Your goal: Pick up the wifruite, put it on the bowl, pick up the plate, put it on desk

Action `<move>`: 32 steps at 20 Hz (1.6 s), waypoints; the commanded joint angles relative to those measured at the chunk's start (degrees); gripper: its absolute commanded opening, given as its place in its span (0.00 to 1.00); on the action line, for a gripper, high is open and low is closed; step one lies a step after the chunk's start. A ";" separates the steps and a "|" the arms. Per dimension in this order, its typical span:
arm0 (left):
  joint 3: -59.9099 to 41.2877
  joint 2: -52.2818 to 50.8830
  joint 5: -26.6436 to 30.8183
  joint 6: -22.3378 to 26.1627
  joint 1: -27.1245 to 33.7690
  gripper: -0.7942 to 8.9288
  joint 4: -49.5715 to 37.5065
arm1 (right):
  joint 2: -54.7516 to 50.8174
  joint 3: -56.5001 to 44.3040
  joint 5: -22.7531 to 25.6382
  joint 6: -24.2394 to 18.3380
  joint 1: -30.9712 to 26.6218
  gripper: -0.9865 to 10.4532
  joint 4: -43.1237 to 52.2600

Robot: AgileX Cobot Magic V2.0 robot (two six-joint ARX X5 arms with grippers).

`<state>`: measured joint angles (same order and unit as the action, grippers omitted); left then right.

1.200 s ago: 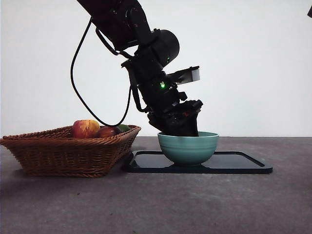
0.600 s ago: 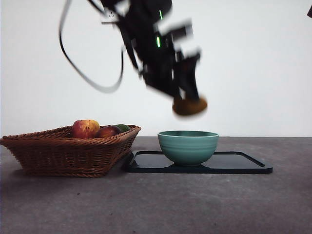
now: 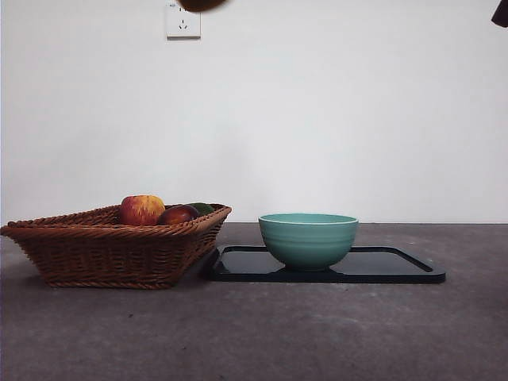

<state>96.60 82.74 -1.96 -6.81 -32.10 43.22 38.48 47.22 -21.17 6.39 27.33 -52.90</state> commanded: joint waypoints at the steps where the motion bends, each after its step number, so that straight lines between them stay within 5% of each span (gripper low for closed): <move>1: 0.90 -1.81 2.62 -2.10 0.87 0.27 3.37 | 0.22 0.48 0.17 0.26 0.33 0.24 0.66; 6: -9.03 -7.56 4.59 -6.69 4.24 0.27 1.70 | 0.22 0.48 0.17 0.26 0.33 0.24 1.11; 17: -38.97 -7.91 7.80 -9.27 7.26 0.27 -21.00 | 0.24 0.48 0.17 0.31 0.33 0.24 1.88; 32: -41.11 10.47 7.78 -8.61 7.85 0.28 -29.18 | 0.24 0.48 0.17 0.46 0.33 0.24 1.88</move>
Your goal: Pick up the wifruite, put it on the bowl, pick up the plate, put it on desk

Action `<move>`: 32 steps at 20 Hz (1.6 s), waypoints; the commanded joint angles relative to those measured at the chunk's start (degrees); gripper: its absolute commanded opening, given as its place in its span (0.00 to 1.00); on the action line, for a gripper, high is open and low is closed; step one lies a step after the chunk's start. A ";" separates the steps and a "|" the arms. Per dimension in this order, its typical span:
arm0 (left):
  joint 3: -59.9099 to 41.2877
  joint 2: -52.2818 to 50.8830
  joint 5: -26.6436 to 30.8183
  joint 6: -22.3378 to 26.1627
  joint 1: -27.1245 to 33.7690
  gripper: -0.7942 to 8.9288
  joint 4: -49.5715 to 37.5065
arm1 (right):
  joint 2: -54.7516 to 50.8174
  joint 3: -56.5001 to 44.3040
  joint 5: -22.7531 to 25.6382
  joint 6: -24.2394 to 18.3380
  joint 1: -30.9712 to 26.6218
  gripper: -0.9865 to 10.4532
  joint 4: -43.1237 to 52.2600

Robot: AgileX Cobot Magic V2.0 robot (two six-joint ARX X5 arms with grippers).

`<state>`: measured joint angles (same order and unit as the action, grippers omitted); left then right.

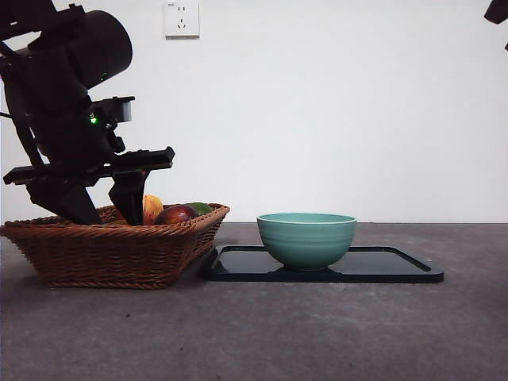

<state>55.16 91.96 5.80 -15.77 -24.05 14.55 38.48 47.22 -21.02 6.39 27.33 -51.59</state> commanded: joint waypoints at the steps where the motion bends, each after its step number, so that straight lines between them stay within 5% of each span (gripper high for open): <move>1: 0.33 1.51 0.02 0.28 -0.24 0.30 -0.50 | 0.26 0.48 0.02 0.46 0.33 0.24 0.59; 5: 0.33 1.70 0.02 0.07 -0.35 0.44 -0.44 | 0.24 0.48 0.04 0.68 0.33 0.24 0.59; 17: 0.39 -9.68 -1.01 0.39 -0.52 0.44 2.97 | 0.24 0.48 0.02 0.68 0.33 0.24 0.61; 24: 0.39 -23.93 -14.97 3.32 -1.77 0.44 12.02 | 0.31 0.48 0.04 0.66 0.33 0.24 0.63; 32: 0.39 -35.98 -27.98 13.05 -1.97 0.44 26.93 | 0.31 0.48 0.04 0.66 0.33 0.24 0.63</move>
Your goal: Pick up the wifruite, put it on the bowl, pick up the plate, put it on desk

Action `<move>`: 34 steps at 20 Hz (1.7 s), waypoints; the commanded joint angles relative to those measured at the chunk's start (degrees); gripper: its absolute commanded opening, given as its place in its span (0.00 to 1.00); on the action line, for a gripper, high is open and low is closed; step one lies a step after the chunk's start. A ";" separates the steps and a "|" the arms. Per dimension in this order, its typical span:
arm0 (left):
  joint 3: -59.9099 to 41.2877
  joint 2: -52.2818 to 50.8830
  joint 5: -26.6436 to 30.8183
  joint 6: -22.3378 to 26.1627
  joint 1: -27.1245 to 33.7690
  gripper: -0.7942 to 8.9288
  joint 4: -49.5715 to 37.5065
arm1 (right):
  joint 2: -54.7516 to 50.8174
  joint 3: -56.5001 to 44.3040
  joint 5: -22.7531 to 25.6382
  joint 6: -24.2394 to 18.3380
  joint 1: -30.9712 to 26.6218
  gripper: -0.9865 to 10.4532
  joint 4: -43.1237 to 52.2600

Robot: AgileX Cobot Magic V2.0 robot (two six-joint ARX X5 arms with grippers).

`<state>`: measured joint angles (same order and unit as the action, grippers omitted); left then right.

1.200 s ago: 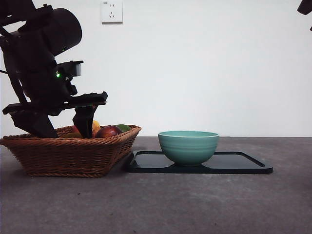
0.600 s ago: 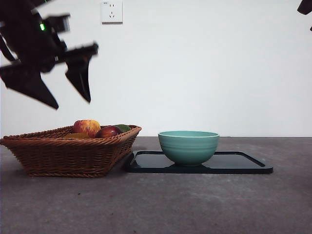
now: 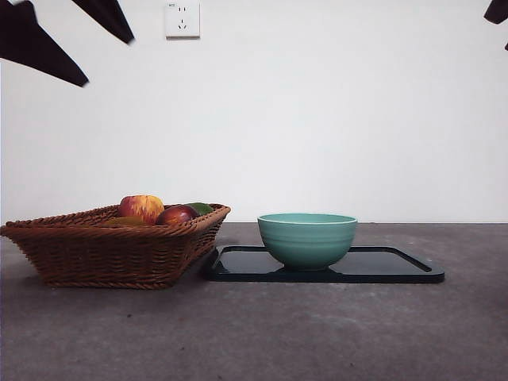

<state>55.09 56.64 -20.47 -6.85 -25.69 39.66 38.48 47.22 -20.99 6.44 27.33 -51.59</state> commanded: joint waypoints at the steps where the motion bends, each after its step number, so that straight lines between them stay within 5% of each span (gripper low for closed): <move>1: 0.46 -1.55 -2.64 5.68 -0.33 0.44 3.93 | 0.31 0.48 0.02 0.61 0.33 0.24 0.63; 6: 0.46 -3.89 -7.58 10.82 -0.33 0.43 9.68 | 0.33 0.48 0.02 0.63 0.33 0.24 0.61; 22: 0.46 -3.89 -8.63 10.93 -0.33 0.43 9.55 | 0.35 0.48 0.02 1.22 0.33 0.24 0.59; 28: 0.46 -3.89 -8.63 10.91 -0.33 0.43 8.63 | 1.25 1.03 4.70 10.71 0.24 0.25 7.89; 34: 0.46 -3.89 -8.63 10.93 -0.31 0.43 8.35 | 15.23 11.39 9.11 10.47 -1.84 0.30 9.20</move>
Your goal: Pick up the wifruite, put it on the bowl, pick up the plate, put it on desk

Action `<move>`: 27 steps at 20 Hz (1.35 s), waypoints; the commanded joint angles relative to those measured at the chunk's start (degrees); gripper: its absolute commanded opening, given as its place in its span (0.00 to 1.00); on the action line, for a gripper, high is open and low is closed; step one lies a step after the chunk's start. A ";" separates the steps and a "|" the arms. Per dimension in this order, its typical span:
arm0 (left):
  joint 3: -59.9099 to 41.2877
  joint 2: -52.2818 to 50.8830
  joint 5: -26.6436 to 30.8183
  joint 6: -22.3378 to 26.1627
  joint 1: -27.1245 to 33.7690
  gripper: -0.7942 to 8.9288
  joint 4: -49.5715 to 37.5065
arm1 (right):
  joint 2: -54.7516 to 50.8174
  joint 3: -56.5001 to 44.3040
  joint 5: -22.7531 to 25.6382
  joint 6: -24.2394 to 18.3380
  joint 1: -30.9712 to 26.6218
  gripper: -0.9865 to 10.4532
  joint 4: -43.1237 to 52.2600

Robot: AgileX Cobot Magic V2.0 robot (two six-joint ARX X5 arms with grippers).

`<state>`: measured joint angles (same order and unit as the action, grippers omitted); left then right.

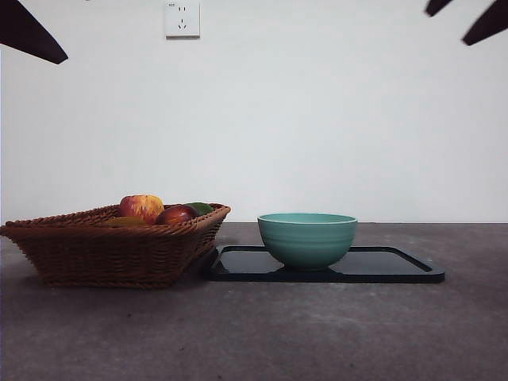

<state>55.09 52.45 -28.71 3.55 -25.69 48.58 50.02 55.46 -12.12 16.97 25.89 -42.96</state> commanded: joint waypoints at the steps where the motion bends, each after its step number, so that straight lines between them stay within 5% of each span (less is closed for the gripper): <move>1: 0.46 0.31 -0.39 0.52 -0.31 0.43 -0.57 | 6.51 5.27 0.24 -0.59 -1.03 0.30 0.59; 10: 0.46 0.31 -0.39 0.52 -0.31 0.43 -0.44 | 32.63 21.73 0.22 -4.76 -5.99 0.30 0.61; 27: 0.46 0.31 -0.39 0.50 -0.31 0.43 -0.11 | 55.56 22.56 0.20 -5.90 -6.03 0.30 11.74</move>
<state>55.09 52.45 -28.71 3.55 -25.69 48.66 104.47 76.79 -11.97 11.77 19.49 -31.62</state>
